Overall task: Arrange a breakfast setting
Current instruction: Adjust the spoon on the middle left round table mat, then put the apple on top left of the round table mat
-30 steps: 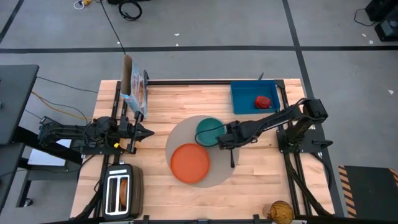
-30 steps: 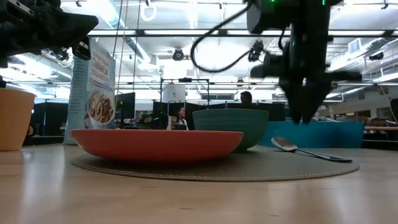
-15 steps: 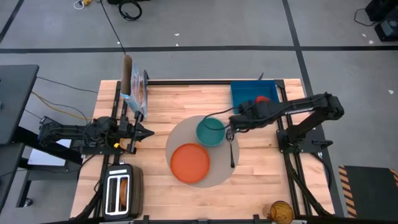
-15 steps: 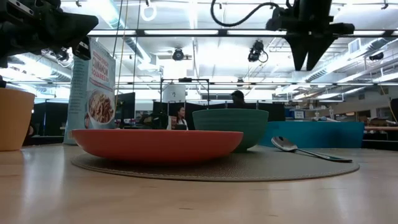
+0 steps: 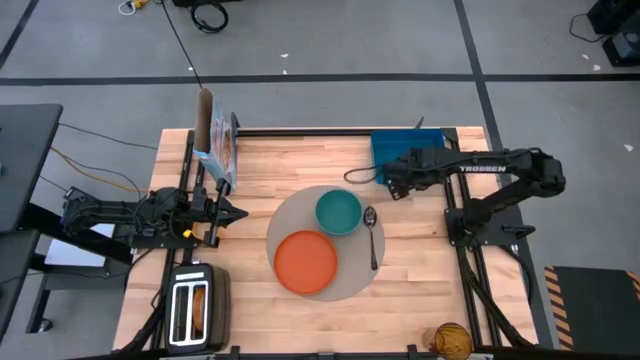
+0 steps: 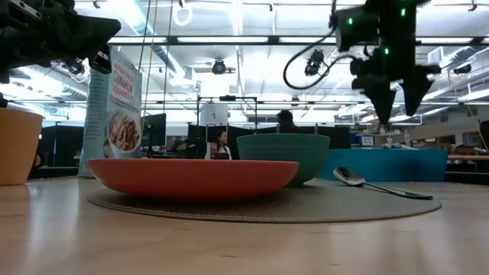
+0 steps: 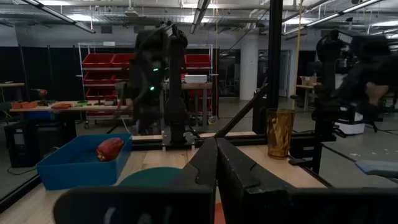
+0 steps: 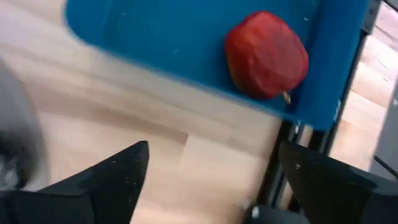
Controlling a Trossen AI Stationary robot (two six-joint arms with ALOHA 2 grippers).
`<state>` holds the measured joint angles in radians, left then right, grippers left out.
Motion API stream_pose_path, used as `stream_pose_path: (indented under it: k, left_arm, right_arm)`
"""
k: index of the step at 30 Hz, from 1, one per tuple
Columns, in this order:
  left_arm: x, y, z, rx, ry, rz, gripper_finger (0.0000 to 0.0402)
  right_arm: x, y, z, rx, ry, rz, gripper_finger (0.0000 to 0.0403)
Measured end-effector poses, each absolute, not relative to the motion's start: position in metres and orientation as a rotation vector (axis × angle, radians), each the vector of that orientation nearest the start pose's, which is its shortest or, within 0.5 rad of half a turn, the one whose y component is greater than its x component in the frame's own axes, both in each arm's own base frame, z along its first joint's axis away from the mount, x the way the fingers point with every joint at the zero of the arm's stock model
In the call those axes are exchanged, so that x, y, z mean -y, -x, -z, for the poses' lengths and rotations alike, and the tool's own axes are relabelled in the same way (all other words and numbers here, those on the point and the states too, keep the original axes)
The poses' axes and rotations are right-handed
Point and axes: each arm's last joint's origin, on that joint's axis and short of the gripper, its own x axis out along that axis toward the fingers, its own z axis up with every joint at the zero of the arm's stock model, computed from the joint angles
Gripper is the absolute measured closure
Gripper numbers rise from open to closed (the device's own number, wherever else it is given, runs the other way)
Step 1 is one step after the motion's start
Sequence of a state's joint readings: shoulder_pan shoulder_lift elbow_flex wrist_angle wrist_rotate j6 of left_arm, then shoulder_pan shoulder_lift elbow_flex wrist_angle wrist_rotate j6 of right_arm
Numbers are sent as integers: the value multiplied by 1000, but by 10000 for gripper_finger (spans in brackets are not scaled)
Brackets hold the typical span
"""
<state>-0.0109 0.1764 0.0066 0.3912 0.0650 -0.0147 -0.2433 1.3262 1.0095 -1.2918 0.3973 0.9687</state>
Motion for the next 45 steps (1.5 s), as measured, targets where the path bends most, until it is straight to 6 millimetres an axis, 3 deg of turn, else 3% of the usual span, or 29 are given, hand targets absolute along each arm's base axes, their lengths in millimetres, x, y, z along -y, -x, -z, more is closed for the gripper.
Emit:
stream_pose_path:
  k: [5, 10, 18, 27, 38, 45]
  left_arm:
    - [3, -106, -189, 221, 9, 77, 392]
    - [3, -106, -189, 221, 9, 77, 392]
    - [3, -106, -189, 221, 9, 77, 392]
    - [3, -106, -189, 221, 9, 77, 392]
    - [3, -106, -189, 221, 9, 77, 392]
    - [3, -106, -189, 221, 9, 77, 392]
  right_arm:
    - [87, -184, -232, -1143, -595, 1234, 6]
    - [108, -177, -221, -1046, -606, 1338, 6]
    - [116, -165, -193, -953, -598, 1488, 9]
    - [123, -155, -173, -910, -654, 1516, 9]
    - [111, -172, -185, -803, -684, 1299, 20]
    - [99, -173, -197, -680, -667, 1317, 21]
